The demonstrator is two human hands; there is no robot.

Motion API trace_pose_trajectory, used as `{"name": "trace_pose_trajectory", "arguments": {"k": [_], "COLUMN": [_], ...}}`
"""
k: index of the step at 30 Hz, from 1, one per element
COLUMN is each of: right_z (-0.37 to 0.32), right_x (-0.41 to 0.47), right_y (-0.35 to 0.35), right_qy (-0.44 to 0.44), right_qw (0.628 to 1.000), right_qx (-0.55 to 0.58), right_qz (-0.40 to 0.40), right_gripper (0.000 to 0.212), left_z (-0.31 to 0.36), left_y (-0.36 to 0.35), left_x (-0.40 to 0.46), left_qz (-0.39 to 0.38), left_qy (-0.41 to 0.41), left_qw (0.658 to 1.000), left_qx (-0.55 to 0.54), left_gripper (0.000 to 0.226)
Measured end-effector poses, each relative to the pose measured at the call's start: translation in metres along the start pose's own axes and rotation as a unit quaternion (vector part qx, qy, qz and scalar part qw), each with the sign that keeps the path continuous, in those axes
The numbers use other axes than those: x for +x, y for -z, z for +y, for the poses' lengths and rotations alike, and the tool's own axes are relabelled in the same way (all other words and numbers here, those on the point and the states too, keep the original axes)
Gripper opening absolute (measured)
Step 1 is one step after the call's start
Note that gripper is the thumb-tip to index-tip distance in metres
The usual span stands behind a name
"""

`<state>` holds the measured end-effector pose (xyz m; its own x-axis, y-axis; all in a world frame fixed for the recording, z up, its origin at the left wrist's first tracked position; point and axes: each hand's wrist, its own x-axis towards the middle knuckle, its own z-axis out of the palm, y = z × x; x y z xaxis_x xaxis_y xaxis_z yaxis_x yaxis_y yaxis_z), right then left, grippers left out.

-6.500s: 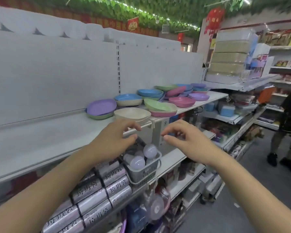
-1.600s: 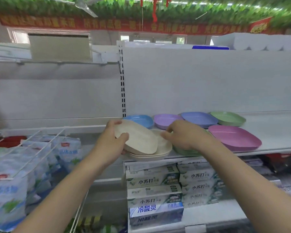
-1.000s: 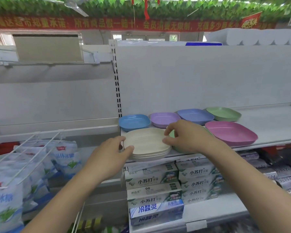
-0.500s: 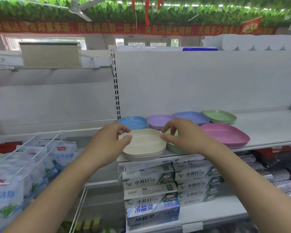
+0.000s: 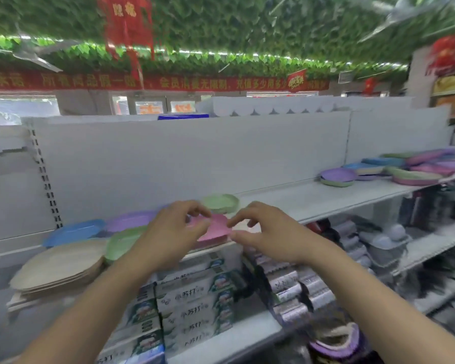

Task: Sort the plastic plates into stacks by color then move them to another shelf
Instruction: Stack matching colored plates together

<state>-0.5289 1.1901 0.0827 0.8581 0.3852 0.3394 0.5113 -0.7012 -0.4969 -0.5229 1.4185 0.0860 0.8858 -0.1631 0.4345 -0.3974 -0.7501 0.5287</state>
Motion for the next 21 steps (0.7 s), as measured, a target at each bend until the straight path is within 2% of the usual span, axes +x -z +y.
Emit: {"name": "trace_pose_trajectory", "arguments": {"k": [5,7,10,16,21], "right_z": [0.113,0.153,0.208,0.307,0.399], "right_x": [-0.089,-0.125,-0.172,-0.217,-0.214], "right_y": [0.096,0.131,0.174,0.225,0.249], "right_qy": [-0.052,-0.076,-0.103,-0.136,-0.152], "right_qw": [0.997,0.994,0.99,0.975,0.957], "right_qx": [-0.038,-0.04,-0.038,-0.032,-0.089], "right_qz": [0.046,0.068,0.093,0.175,0.229], "right_gripper": [0.021,0.017,0.017,0.01,0.011], "left_z": [0.119,0.164,0.22,0.286,0.31], "left_y": [-0.126,-0.171,-0.23,-0.334,-0.422], "left_x": [0.039,0.052,0.069,0.114,0.172], "left_qz": [-0.056,-0.075,-0.1,-0.149,-0.154], "left_qy": [-0.078,-0.112,-0.15,-0.227,-0.27], "left_qw": [0.994,0.988,0.979,0.95,0.938], "left_qx": [-0.054,-0.069,-0.099,-0.151,-0.153], "left_gripper": [0.009,0.017,0.01,0.016,0.017]}}
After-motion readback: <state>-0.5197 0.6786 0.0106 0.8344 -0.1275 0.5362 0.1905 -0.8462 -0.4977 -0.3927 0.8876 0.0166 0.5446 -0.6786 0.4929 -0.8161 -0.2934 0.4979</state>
